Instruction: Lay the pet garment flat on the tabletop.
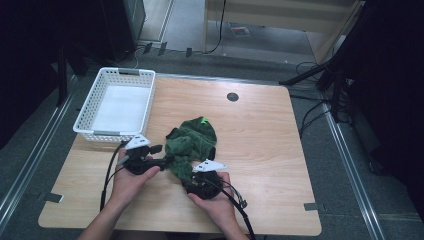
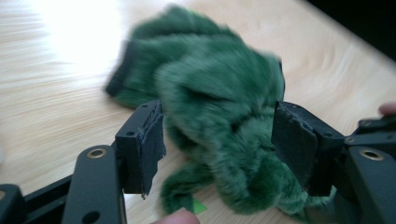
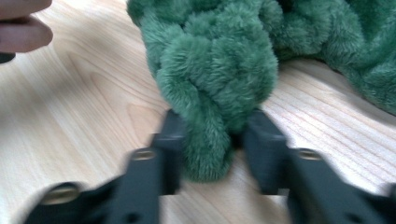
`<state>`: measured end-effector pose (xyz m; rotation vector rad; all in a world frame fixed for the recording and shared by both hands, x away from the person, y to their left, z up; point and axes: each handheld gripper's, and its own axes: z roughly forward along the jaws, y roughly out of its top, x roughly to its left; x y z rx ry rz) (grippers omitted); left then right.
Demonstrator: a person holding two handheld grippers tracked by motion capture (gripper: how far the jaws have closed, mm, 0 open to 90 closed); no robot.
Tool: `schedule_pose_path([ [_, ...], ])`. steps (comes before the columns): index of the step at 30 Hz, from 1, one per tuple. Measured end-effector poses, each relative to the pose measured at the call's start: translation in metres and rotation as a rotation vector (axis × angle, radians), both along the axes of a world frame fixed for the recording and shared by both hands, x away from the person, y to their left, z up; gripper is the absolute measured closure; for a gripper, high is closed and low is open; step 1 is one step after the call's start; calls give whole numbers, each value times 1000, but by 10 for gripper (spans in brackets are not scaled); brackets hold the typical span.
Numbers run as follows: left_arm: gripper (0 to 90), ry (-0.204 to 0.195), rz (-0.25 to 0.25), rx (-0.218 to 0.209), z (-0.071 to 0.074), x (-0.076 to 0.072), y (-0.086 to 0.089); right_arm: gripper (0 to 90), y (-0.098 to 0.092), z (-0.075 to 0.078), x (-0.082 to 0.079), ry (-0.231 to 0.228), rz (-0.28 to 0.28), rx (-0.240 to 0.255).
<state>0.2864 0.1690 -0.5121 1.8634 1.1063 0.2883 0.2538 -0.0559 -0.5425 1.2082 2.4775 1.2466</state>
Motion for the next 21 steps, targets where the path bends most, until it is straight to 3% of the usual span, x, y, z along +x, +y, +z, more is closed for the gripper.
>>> schedule_pose_path([
  [1, 488, 11, 14, 15, -2, 1, 0, 773, -2, 0, 1, -18, -1, 0],
  [2, 605, 35, 18, -10, -4, 2, 1, 800, -5, 2, 1, -35, -3, 5],
  [4, 669, 96, 1, -73, -6, 3, 7, 820, -13, 11, 2, -85, -24, 3],
  [6, 680, 123, -23, -97, -5, 1, 11, 825, -29, 26, 2, -178, -72, 0],
  [8, 651, 189, -84, -119, -6, 0, 14, 812, -45, 38, 2, -230, -91, -12],
  [9, 628, 223, -112, -122, -7, -1, 14, 801, -51, 42, 3, -239, -70, -8],
  [11, 548, 243, -128, -69, -7, -2, 14, 732, -63, 45, 6, -215, 33, 12],
  [12, 509, 233, -113, -71, -7, -2, 15, 668, -66, 44, 7, -183, 91, -21],
  [13, 484, 227, -95, -88, -5, -2, 16, 650, -68, 42, 7, -177, 111, -60],
  [14, 457, 222, -75, -113, -3, 0, 18, 619, -71, 40, 7, -188, 111, -100],
  [15, 432, 200, -55, -128, 0, 1, 18, 572, -74, 39, 7, -195, 95, -102],
  [16, 402, 169, -37, -130, 4, 2, 17, 518, -79, 40, 9, -189, 79, -73],
  [18, 372, 105, -11, -127, 12, 3, 10, 497, -87, 44, 14, -149, 42, 25],
  [19, 362, 86, -4, -118, 15, 3, 6, 495, -89, 45, 17, -130, 23, 76],
  [21, 351, 28, 8, -79, 20, 4, -8, 485, -88, 43, 20, -93, -3, 127],
])
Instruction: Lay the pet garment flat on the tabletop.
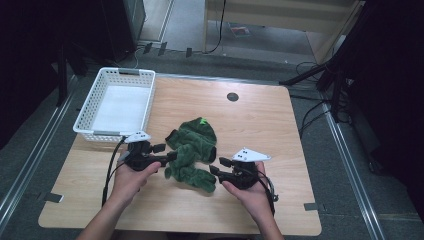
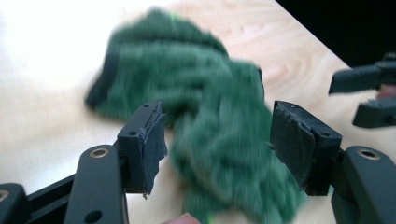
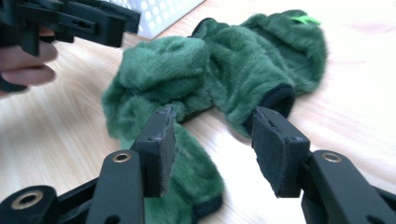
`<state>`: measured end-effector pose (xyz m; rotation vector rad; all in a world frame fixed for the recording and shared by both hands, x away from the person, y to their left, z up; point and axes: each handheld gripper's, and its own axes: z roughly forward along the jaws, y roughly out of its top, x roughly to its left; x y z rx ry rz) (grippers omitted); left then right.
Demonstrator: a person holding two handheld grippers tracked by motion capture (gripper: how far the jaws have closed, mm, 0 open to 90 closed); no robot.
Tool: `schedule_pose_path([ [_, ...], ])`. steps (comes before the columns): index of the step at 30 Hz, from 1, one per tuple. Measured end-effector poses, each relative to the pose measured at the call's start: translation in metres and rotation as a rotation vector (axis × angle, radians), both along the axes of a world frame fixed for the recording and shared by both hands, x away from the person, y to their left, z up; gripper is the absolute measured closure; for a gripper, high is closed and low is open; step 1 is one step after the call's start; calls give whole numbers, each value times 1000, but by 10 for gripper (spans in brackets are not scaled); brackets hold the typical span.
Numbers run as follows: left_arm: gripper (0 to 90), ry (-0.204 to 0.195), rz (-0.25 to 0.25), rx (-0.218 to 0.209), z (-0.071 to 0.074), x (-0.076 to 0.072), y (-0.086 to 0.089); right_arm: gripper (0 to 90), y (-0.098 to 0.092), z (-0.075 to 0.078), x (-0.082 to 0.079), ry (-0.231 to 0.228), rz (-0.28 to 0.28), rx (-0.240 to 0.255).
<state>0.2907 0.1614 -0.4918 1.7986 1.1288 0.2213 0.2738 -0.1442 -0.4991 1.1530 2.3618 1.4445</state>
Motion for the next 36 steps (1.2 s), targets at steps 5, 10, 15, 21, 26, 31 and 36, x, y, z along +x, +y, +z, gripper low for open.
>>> schedule_pose_path([
  [5, 406, 23, -39, 88, -15, 9, -31, 519, 30, -23, -6, 40, 107, -120],
  [10, 788, -2, -51, 59, -16, 2, -13, 823, 43, -35, -9, 42, 149, -249],
  [15, 810, 67, -74, -63, -18, -2, 37, 894, 28, -33, 0, 46, 71, -301],
  [21, 675, 118, -132, 101, -26, -20, 59, 804, 1, -20, 6, 20, -7, -265],
  [26, 500, 89, 27, -125, -13, -14, 70, 659, -6, -9, 8, 29, -42, -116],
  [31, 401, 89, -37, -66, -13, -12, 29, 577, 15, -23, 4, 30, 16, -190],
  [36, 511, 98, -126, 154, -31, -24, 0, 697, 25, -31, -5, -4, 77, -295],
])
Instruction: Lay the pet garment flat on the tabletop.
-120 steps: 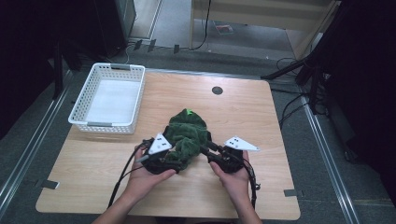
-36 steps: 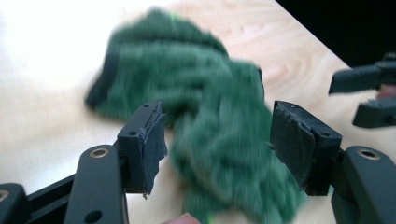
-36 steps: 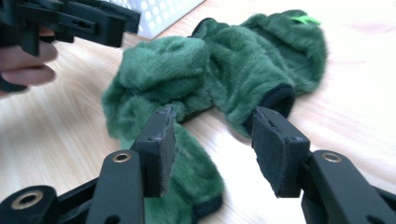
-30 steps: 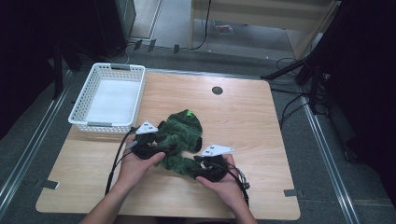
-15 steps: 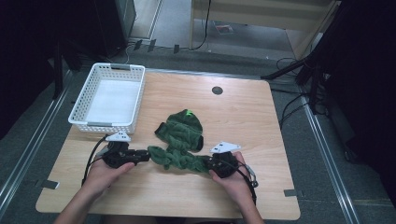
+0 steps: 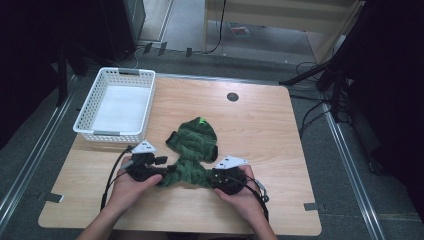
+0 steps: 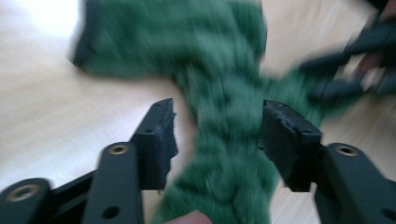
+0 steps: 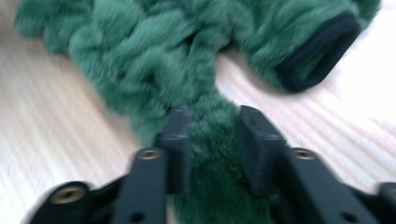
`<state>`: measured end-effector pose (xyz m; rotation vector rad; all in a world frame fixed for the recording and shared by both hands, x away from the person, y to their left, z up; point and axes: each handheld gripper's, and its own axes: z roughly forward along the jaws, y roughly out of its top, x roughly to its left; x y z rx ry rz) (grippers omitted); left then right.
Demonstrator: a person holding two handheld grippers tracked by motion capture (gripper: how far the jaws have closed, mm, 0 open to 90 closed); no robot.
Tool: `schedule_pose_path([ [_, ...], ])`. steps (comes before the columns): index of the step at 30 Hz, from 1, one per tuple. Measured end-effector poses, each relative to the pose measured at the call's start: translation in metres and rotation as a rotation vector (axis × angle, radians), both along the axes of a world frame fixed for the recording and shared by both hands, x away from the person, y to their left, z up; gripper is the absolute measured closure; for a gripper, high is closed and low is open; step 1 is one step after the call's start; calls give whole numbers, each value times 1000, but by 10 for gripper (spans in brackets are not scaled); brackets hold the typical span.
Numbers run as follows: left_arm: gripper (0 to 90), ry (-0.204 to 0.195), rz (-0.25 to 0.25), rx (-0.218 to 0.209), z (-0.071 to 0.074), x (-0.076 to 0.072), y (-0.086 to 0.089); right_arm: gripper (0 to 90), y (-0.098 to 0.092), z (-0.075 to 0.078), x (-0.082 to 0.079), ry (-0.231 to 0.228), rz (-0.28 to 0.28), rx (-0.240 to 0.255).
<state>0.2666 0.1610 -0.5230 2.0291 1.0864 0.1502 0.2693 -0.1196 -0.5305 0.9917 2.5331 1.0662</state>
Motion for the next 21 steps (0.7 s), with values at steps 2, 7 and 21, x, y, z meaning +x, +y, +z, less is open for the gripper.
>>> schedule_pose_path([
  [2, 616, 4, -38, 28, -8, -7, -2, 791, -5, -1, -2, 2, 13, -29],
  [7, 740, -57, -113, 57, -17, -21, -11, 878, -20, 0, -4, 44, 53, -66],
  [21, 426, -95, 334, -38, 14, 79, -5, 669, -21, 38, 111, 73, -213, 179],
])
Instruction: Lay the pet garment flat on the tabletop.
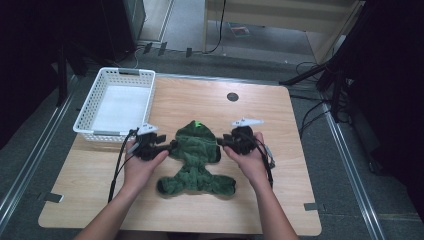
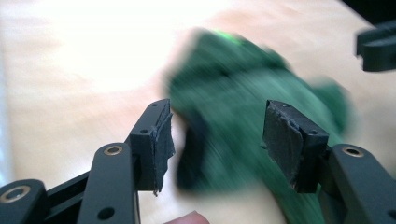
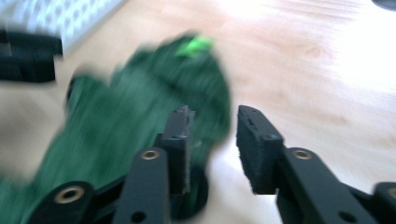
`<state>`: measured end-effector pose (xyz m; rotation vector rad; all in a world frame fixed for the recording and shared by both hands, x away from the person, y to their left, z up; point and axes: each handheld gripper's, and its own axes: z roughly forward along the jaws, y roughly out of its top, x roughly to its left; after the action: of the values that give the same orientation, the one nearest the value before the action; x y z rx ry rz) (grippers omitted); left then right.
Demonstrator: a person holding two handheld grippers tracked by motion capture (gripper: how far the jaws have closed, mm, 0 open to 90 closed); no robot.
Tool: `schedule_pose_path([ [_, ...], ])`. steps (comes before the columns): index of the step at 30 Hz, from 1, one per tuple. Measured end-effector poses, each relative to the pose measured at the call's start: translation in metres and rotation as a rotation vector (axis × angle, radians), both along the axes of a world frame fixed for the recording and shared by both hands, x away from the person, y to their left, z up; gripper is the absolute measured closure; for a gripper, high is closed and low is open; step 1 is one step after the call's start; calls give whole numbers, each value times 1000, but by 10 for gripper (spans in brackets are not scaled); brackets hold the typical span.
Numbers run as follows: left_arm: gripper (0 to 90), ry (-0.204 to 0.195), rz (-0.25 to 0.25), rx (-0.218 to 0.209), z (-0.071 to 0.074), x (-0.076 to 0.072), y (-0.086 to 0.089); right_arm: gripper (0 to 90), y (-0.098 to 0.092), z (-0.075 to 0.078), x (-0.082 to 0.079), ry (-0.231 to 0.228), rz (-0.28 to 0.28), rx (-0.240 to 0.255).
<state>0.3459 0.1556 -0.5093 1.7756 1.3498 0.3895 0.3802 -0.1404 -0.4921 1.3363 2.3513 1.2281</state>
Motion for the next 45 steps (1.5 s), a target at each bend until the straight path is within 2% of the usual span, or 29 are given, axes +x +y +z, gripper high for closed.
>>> schedule_pose_path([
  [2, 424, -9, 33, 9, 1, 17, -5, 676, 2, -11, 23, 59, -53, 90],
  [4, 441, -17, 66, 33, -2, 31, -8, 658, 7, -21, 36, 82, -101, 99],
  [6, 463, 10, 67, 56, -11, 44, -12, 629, 12, -29, 43, 108, -100, 118],
  [7, 478, 24, 58, 71, -16, 48, -15, 620, 15, -33, 45, 116, -93, 105],
  [8, 521, 10, 47, 123, -18, 49, -19, 608, 18, -36, 46, 119, -87, 88],
  [9, 539, -12, 38, 135, -17, 49, -22, 599, 21, -40, 47, 121, -83, 75],
  [10, 541, -18, 13, 106, -17, 48, -24, 602, 24, -42, 47, 121, -81, 56],
  [11, 551, -25, -7, 114, -17, 47, -26, 615, 26, -45, 46, 119, -70, 36],
  [12, 552, -39, -33, 168, -18, 45, -32, 623, 27, -46, 45, 111, -59, 27],
  [13, 548, -42, -36, 188, -19, 45, -36, 642, 28, -46, 44, 103, -49, 23],
  [14, 547, -18, -43, 193, -23, 46, -38, 680, 28, -46, 44, 97, -44, 16],
  [17, 610, 51, -26, 127, -31, 51, -37, 868, 28, -46, 41, 72, -18, -49],
  [18, 641, 67, -35, 119, -33, 52, -37, 882, 27, -45, 40, 56, -13, -79],
  [19, 665, 57, -37, 105, -34, 53, -39, 890, 27, -45, 39, 53, -15, -93],
  [20, 695, 64, -48, 115, -33, 53, -40, 894, 25, -44, 39, 47, -12, -111],
  [22, 811, 98, -79, 100, -31, 55, -44, 898, 22, -42, 40, 37, -22, -123],
  [25, 885, 66, -85, 86, -26, 59, -49, 900, 17, -32, 42, -27, -56, -103],
  [28, 891, 17, -38, 49, -16, 68, -50, 900, 13, -14, 41, -157, -77, -56],
  [30, 887, 6, -2, 47, -16, 77, -51, 891, 12, -8, 43, -201, -115, -62],
  [32, 834, 13, 27, 61, -18, 83, -52, 792, 12, -10, 49, -139, -129, -81],
  [33, 736, 28, 36, 61, -20, 86, -52, 689, 13, -13, 54, -83, -137, -106],
  [34, 640, 40, 30, 45, -20, 87, -49, 643, 12, -15, 55, -61, -166, -123],
  [35, 600, 44, 24, 25, -18, 85, -46, 647, 9, -14, 53, -60, -186, -116],
  [37, 520, 6, 27, -14, -13, 76, -39, 647, 2, -9, 43, -80, -196, -31],
  [39, 521, -31, 22, -14, -11, 65, -35, 657, 3, -5, 30, -104, -150, -18],
  [41, 528, -26, -15, -12, -12, 55, -35, 637, 9, -7, 20, -91, -80, -23],
  [42, 531, -9, -41, 3, -15, 51, -36, 621, 12, -10, 17, -57, -47, -23],
  [44, 546, 73, -112, 17, -22, 46, -41, 628, 17, -19, 10, -14, -31, -43],
  [45, 580, 92, -130, 53, -25, 42, -43, 629, 20, -24, 7, -7, -18, -60],
])
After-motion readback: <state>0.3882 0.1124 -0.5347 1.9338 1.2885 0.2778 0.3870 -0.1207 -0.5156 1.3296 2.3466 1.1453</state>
